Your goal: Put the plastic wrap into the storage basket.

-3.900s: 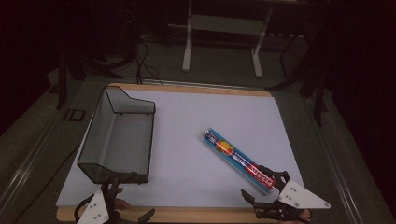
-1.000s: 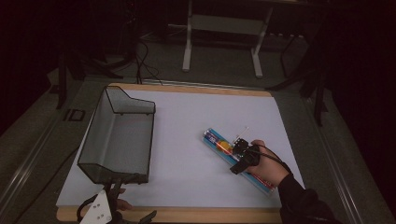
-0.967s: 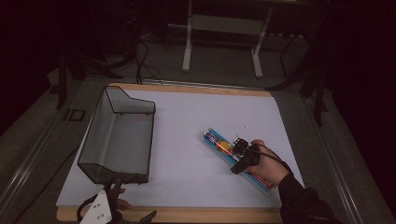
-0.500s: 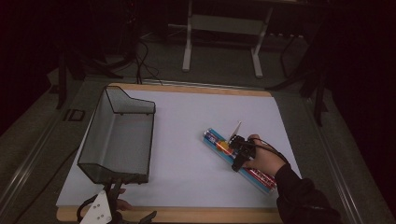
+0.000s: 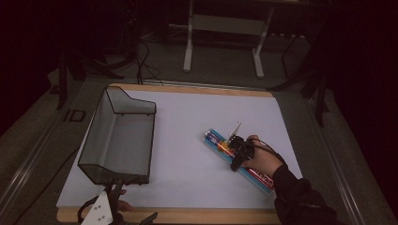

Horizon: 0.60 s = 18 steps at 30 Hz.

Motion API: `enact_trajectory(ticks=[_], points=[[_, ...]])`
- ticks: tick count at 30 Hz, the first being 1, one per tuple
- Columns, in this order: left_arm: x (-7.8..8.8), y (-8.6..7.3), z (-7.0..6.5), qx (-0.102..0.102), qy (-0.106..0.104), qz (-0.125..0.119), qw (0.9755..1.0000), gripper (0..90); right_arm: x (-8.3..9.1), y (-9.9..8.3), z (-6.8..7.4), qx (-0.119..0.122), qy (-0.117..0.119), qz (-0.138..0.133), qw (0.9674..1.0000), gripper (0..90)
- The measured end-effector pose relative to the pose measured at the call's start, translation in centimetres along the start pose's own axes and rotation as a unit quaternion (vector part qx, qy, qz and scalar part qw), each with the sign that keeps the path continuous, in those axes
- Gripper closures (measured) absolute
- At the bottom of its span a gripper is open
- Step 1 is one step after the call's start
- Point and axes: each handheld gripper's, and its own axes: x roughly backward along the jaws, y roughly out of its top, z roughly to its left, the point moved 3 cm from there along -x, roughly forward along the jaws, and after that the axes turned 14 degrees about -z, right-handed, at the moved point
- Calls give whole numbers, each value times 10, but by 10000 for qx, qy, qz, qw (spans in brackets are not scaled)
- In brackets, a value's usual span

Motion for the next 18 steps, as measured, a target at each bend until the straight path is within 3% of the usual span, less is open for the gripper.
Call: enact_trajectory(ticks=[9,18], points=[[-1,-1,-1,-15,-19,33,10000,6,-7,3,3,87,3,13,10000,302],[-1,-2,0,-22,12,60,10000,6,-2,0,0,-269,-51,-320,9991,312]])
